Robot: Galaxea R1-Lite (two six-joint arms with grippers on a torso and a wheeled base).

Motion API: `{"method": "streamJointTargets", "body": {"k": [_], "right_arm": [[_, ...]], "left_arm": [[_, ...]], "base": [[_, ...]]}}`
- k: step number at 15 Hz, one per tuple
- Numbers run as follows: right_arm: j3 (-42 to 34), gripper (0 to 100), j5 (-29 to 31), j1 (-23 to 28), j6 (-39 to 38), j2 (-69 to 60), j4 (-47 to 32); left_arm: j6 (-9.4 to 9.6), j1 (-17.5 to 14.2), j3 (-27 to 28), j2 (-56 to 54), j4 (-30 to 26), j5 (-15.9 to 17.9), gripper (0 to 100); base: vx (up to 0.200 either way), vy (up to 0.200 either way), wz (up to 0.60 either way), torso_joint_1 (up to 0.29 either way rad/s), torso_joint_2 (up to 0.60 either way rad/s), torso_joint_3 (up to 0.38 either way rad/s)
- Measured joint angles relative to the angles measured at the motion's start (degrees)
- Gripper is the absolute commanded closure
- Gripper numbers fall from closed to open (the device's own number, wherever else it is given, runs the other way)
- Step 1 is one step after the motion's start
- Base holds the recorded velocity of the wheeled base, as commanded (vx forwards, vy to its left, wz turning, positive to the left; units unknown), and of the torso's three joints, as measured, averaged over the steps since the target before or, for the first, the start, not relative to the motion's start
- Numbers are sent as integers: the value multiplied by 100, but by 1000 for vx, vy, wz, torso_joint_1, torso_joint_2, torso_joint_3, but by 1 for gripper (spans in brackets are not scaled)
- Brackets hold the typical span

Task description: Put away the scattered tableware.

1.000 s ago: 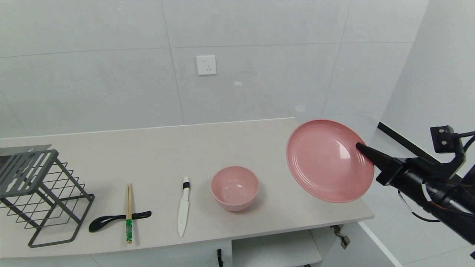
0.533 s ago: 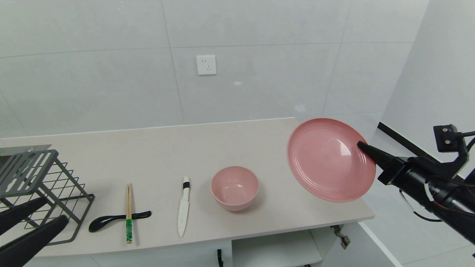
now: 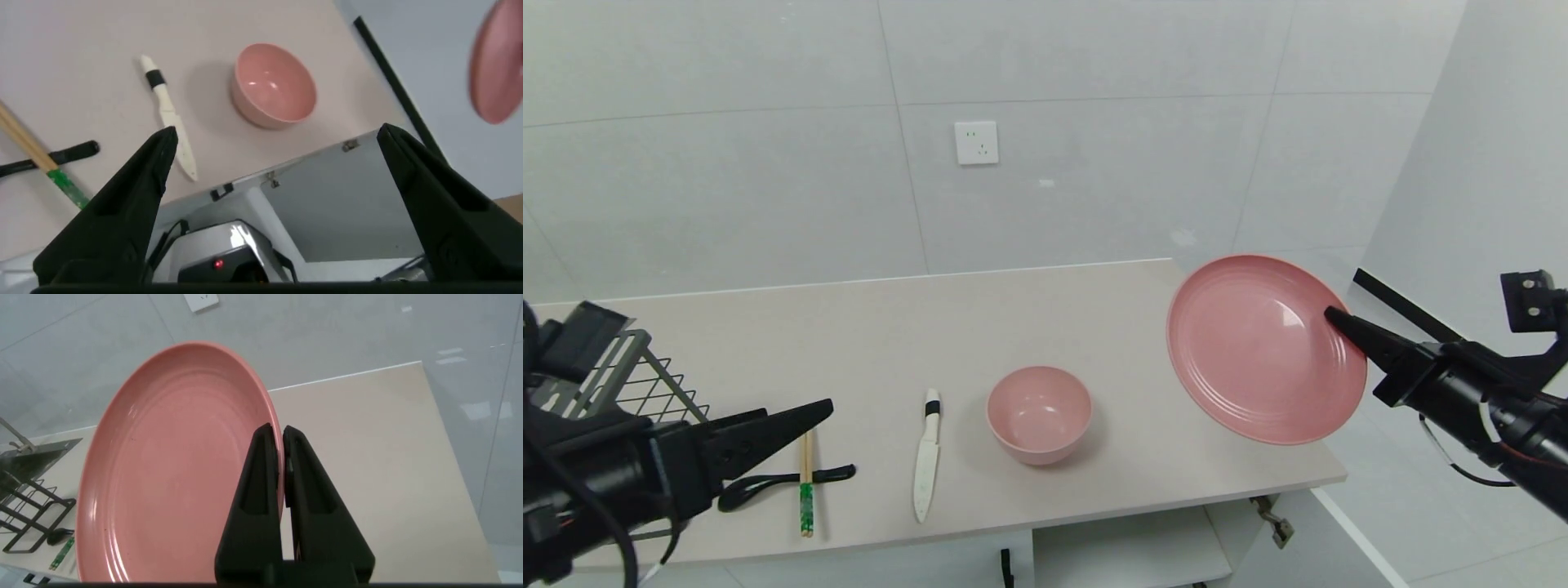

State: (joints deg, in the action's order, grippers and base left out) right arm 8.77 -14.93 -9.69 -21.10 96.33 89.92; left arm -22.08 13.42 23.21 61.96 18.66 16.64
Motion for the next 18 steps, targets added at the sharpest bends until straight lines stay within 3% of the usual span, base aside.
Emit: {"method": "streamJointTargets", "body": {"k": [3,9,18], "right_arm": [[-9,100,-4,5,0,-46,2],[-28,100,-17,7,2,-66,2],[-43,100,-17,107,2,-63,2]], "left_arm": [[-4,90,167,835,106,-318,0],[43,499,768,2216,276,-400,0],[51,1085,1140,3946,1297,-884,0]], "base": [[0,0,0,0,0,0],[0,0,0,0,0,0],[0,0,0,0,0,0]]}}
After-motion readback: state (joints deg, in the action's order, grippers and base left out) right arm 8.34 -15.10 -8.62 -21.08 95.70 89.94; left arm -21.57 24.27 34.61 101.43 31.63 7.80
